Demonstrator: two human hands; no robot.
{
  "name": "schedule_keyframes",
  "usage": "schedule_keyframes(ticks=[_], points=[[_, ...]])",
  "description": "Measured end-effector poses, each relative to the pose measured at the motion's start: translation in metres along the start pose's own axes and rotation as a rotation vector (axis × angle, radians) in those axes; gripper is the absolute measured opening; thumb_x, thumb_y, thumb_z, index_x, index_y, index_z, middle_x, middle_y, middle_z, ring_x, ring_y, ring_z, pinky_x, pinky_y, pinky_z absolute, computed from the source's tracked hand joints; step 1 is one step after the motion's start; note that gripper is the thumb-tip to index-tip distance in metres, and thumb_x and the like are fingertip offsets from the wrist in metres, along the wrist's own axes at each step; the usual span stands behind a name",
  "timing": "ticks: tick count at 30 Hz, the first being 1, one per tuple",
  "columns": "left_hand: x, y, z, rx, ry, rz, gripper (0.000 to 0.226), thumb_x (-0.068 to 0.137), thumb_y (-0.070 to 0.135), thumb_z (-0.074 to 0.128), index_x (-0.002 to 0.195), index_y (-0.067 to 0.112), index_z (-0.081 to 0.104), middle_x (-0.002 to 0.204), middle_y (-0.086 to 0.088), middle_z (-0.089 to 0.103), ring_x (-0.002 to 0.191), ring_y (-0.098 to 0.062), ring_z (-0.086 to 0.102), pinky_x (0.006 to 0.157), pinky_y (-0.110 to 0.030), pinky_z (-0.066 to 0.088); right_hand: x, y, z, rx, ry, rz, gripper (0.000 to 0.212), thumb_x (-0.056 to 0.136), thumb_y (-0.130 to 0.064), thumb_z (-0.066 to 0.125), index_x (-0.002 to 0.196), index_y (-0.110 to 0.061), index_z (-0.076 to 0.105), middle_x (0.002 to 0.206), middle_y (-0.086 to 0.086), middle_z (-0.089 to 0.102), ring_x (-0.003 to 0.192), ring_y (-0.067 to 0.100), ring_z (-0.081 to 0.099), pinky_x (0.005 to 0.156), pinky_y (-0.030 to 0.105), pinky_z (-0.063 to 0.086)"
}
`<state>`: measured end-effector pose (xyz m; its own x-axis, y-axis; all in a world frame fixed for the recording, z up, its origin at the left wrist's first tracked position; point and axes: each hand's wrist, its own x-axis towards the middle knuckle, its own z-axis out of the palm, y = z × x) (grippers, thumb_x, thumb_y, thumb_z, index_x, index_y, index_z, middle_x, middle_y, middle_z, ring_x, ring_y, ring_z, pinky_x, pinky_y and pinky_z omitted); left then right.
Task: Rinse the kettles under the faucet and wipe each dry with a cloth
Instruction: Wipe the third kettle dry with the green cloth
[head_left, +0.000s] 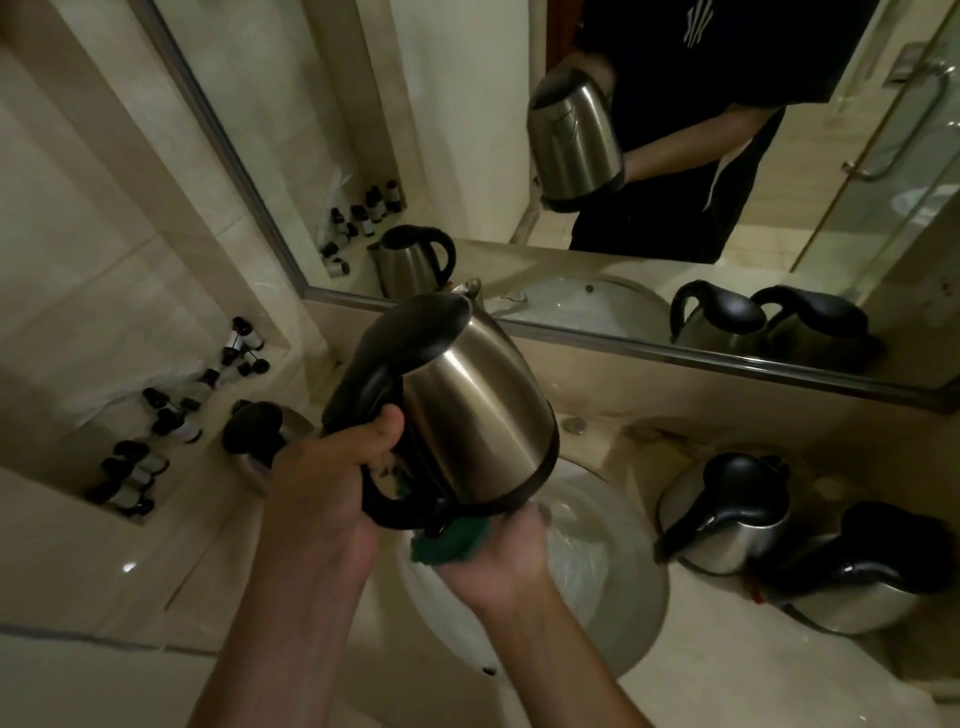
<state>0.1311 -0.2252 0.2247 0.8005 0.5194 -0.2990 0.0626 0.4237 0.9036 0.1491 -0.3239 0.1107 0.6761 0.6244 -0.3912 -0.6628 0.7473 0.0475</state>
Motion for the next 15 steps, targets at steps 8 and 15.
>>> schedule_keyframes(ticks=[8, 15], points=[[-0.015, -0.007, 0.005, 0.095, -0.047, -0.012, 0.012, 0.063, 0.017, 0.072, 0.067, 0.024, 0.081, 0.081, 0.003, 0.077, 0.096, -0.017, 0.071, 0.073, -0.029, 0.052, -0.026, -0.037, -0.012, 0.046, 0.086, -0.218, 0.056, 0.098, -0.045, 0.047, 0.138, -0.011, 0.064, 0.137, 0.023, 0.063, 0.133, 0.036, 0.053, 0.110, 0.047, 0.043], [-0.026, -0.020, 0.004, 0.192, -0.096, -0.002, 0.009, 0.058, 0.022, 0.081, 0.067, 0.024, 0.080, 0.094, -0.008, 0.071, 0.114, -0.034, 0.063, 0.098, -0.042, 0.046, -0.020, -0.105, 0.010, -0.314, 0.231, -0.308, 0.043, 0.101, -0.040, 0.048, 0.116, -0.008, 0.073, 0.113, 0.016, 0.069, 0.102, 0.031, 0.067, 0.100, 0.044, 0.050]])
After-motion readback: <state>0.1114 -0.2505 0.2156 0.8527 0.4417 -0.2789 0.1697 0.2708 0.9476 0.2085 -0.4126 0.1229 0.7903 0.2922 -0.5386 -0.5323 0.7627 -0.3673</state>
